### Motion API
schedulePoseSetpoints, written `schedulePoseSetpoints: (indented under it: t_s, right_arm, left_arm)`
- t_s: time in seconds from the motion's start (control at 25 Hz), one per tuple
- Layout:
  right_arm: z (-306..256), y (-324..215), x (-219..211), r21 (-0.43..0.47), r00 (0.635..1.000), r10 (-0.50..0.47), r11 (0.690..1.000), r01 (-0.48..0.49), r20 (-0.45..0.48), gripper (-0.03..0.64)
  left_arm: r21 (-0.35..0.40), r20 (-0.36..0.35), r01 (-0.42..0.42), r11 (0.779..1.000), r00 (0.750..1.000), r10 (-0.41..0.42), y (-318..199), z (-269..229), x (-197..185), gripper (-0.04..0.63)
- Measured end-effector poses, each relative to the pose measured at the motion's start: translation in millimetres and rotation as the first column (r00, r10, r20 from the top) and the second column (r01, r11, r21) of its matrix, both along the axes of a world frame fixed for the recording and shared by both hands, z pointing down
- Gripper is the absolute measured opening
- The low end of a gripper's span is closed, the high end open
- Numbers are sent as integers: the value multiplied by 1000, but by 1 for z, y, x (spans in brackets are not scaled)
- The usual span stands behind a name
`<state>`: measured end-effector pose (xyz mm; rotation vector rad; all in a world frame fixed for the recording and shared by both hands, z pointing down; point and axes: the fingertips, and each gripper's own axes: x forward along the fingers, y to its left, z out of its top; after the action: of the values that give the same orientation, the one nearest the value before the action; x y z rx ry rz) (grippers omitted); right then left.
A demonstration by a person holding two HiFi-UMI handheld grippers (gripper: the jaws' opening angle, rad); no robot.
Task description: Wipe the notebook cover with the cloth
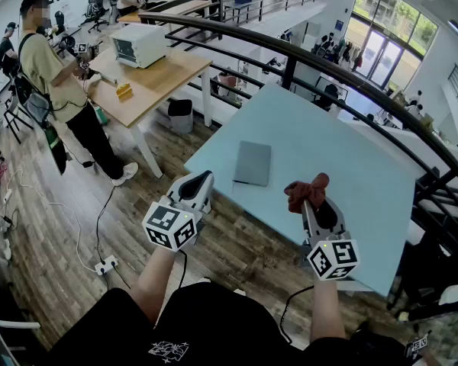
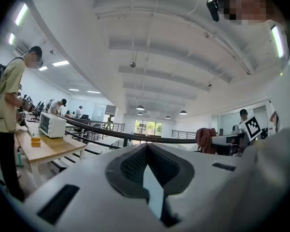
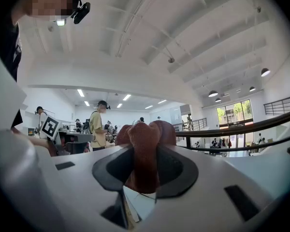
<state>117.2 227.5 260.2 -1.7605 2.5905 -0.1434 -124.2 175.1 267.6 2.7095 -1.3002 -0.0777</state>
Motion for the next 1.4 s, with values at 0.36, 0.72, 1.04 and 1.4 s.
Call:
schedulePoseSetpoints:
  t_s: [0.36,0.72,1.04,1.4]
  right_arm:
    - [5,19,16,-6,1000,-15,1000,15,-3,123]
    - [22,35,26,-26,991,-115,993,117,63,132]
    - [34,48,31,-51,985,-155,986,159,75,132]
    - [42,37,23,-68,979,-191,978,196,74,132]
  left_arm:
    - [-1,8,24,1000,1000,-24,19,0,13,8]
    - [-29,25,55,998,998,-54,47,17,28,8]
    - [-45,55,53,998,997,-50,68,27,41,6]
    - [-67,63,71,995,996,-67,61,40,35,8]
